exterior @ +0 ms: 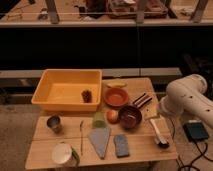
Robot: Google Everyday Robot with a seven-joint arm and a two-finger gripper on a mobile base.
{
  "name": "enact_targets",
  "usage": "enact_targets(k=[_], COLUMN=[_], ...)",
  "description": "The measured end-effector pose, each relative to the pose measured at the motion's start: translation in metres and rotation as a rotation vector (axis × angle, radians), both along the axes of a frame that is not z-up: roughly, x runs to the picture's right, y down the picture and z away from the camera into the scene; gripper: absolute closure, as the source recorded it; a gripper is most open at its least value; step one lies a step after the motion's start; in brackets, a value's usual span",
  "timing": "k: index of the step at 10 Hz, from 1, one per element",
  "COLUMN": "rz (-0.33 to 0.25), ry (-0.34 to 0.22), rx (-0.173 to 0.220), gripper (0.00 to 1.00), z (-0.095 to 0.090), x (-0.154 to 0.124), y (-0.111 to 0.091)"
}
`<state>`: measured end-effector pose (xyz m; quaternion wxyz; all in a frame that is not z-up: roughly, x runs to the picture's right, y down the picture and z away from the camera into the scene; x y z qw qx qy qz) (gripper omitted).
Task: Place brush in purple bowl
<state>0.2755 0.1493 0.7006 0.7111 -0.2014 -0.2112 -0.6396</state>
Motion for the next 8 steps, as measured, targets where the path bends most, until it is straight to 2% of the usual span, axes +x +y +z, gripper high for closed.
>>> enact_targets(k=[2,3,6,8], rz=[-0.012,-0.019,-0.034,-0.050], ry=[-0.016,-0.024,-0.028,-0.043], rx=[-0.077,-0.100,-0.149,-0.162], gripper=[0.20,0.20,0.20,0.20], z=[0.015,0.018,0.019,0.020], x=[0.001,0.000,0.006,0.005], y=[0.017,0.021,0.031,0.035])
